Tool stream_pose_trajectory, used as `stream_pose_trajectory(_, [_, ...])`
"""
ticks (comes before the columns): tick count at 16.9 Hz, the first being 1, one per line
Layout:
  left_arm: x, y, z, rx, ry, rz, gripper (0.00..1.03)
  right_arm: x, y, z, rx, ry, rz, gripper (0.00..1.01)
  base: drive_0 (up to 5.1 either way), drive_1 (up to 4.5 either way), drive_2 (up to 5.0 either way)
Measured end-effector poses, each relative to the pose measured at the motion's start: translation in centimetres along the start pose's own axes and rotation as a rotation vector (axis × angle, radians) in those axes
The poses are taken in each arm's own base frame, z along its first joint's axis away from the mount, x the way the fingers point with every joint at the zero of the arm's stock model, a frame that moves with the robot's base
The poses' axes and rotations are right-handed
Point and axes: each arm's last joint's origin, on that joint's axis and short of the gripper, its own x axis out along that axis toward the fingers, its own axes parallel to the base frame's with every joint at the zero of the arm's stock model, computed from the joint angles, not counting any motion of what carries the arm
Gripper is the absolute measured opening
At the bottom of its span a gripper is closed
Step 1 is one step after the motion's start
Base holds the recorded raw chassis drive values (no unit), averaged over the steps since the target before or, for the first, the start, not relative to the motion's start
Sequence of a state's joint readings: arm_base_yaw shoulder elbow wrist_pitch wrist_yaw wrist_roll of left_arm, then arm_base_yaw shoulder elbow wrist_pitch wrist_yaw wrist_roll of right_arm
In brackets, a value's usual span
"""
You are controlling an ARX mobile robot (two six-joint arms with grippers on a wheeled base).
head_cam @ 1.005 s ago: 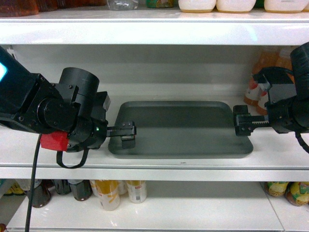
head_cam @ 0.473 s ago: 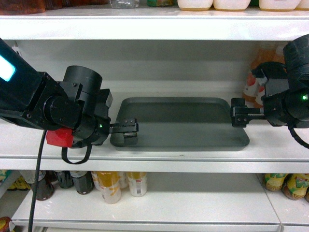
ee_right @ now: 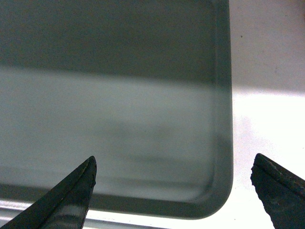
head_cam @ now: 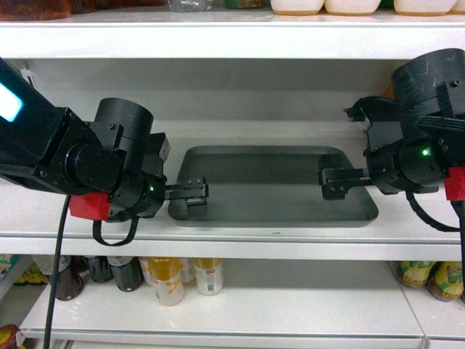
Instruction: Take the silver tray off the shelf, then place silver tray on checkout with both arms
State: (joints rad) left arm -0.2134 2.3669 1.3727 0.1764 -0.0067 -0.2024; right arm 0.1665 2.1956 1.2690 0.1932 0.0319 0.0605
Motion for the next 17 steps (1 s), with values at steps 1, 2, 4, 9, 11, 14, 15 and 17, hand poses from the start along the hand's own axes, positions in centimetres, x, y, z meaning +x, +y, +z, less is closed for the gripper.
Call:
stream_pose_trajectory(1, [0.0, 0.0, 0.1, -0.001, -0.001, -0.002, 0.98, 0.5, -0.2, 0.2, 0.0, -0.009, -0.022, 0.98, 0.0, 0.0, 0.0])
stream_pose_trajectory(2, [0.0, 0.0, 0.1, -0.002, 0.0, 0.0, 0.98, 1.2, -0.6, 0.3, 0.006, -0.008, -0.041, 0.98, 0.0, 0.0, 0.0])
stream_pose_trajectory(4, [0.1, 0.0, 0.2, -0.002, 0.004, 0.005, 0.98, 2.5, -1.2, 0.1, 0.015, 0.006, -0.067, 0.98, 0.0, 0.0, 0.0])
stream_pose_trajectory(9, [0.2, 0.0, 0.2, -0.008, 0.003, 0.009, 0.98, 4.9, -2.0, 0.7, 0.062, 0.036, -0.076, 0.98, 0.0, 0.0, 0.0])
stream_pose_trajectory(11, [0.2, 0.0, 0.2, -0.009, 0.003, 0.01, 0.98, 5.2, -2.0, 1.3, 0.064, 0.037, -0.077, 0.98, 0.0, 0.0, 0.0])
stream_pose_trajectory(14, [0.2, 0.2, 0.3, -0.014, 0.002, 0.01, 0.98, 6.2, -2.0, 0.9, 0.079, 0.057, -0.077, 0.98, 0.0, 0.0, 0.0])
stream_pose_trajectory(15, [0.2, 0.3, 0.3, -0.016, -0.004, 0.008, 0.98, 6.6, -2.1, 0.2, 0.079, 0.075, -0.078, 0.98, 0.0, 0.0, 0.0])
stream_pose_trajectory(17, [0.2, 0.6, 0.2, -0.021, -0.007, 0.009, 0.98, 7.0, -2.1, -0.4, 0.082, 0.088, -0.078, 0.98, 0.0, 0.0, 0.0])
